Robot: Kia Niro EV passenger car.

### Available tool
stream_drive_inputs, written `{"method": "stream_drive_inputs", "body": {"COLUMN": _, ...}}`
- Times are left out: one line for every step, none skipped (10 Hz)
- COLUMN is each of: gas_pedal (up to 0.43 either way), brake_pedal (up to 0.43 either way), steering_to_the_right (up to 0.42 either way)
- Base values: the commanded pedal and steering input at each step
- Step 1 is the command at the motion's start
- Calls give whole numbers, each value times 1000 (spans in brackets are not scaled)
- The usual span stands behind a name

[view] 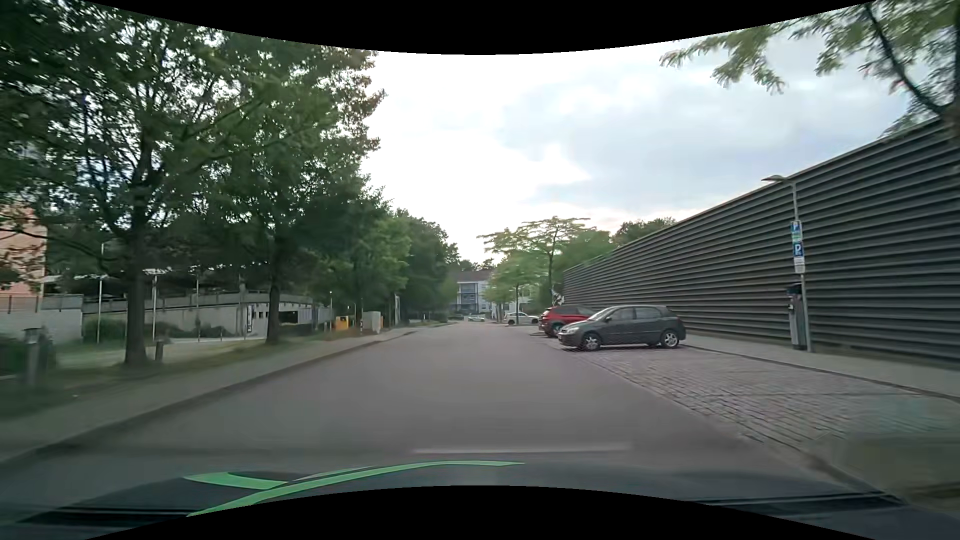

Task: Follow the waypoints while adhering to traffic rules and regulations

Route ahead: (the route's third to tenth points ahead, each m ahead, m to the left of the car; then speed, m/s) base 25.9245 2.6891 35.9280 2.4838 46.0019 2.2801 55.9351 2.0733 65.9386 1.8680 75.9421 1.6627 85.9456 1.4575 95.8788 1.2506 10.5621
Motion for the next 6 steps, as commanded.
{"method": "stream_drive_inputs", "body": {"gas_pedal": 39, "brake_pedal": 0, "steering_to_the_right": -1}}
{"method": "stream_drive_inputs", "body": {"gas_pedal": 39, "brake_pedal": 0, "steering_to_the_right": 0}}
{"method": "stream_drive_inputs", "body": {"gas_pedal": 39, "brake_pedal": 0, "steering_to_the_right": 0}}
{"method": "stream_drive_inputs", "body": {"gas_pedal": 39, "brake_pedal": 0, "steering_to_the_right": 0}}
{"method": "stream_drive_inputs", "body": {"gas_pedal": 39, "brake_pedal": 0, "steering_to_the_right": 0}}
{"method": "stream_drive_inputs", "body": {"gas_pedal": 39, "brake_pedal": 0, "steering_to_the_right": 0}}
